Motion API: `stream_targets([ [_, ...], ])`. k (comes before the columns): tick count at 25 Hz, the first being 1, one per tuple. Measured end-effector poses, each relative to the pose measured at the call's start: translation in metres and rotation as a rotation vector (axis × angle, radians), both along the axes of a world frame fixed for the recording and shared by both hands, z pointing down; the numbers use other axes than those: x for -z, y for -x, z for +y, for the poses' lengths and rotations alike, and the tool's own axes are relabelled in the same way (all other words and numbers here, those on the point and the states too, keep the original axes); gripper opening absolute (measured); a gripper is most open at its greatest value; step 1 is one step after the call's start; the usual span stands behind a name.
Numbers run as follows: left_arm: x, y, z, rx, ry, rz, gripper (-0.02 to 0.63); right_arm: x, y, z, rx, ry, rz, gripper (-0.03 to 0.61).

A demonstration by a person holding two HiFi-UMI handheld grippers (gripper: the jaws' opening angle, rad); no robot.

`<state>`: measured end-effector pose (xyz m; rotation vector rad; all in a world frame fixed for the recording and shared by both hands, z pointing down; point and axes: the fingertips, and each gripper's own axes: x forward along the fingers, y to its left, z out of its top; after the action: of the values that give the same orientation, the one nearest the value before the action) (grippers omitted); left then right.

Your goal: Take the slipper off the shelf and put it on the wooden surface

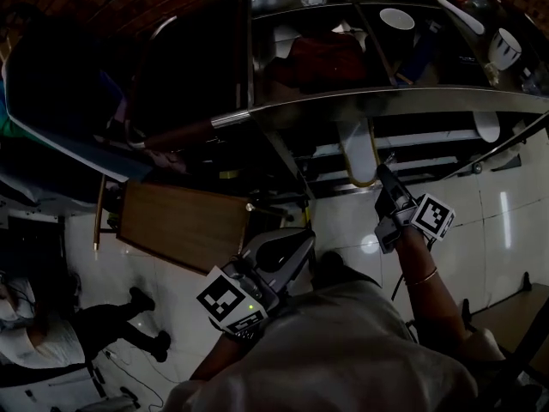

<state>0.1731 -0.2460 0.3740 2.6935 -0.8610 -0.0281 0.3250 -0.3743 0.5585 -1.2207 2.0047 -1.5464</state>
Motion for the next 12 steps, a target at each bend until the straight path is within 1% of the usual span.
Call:
stream_targets([
  [1, 0.002, 0.000, 0.005, -0.009, -0.004, 0.001, -0.006, 0.010, 0.002, 0.005, 0.020, -0.056, -0.007, 0.028],
  [3, 0.005, 0.001, 0.015, -0.029, -0.012, -0.001, -0.006, 0.039, 0.009, 0.015, 0.070, -0.200, -0.036, 0.028],
  [4, 0.006, 0.002, 0.020, -0.036, -0.012, -0.004, -0.006, 0.049, 0.012, 0.023, 0.081, -0.238, -0.042, 0.028],
  [7, 0.007, 0.013, 0.036, -0.044, -0.011, 0.003, -0.006, 0.074, 0.021, 0.053, 0.097, -0.284, -0.039, 0.031],
  [12, 0.014, 0.043, 0.073, -0.062, -0.044, 0.051, -0.006, 0.114, 0.047, 0.106, 0.099, -0.346, -0.032, 0.029],
])
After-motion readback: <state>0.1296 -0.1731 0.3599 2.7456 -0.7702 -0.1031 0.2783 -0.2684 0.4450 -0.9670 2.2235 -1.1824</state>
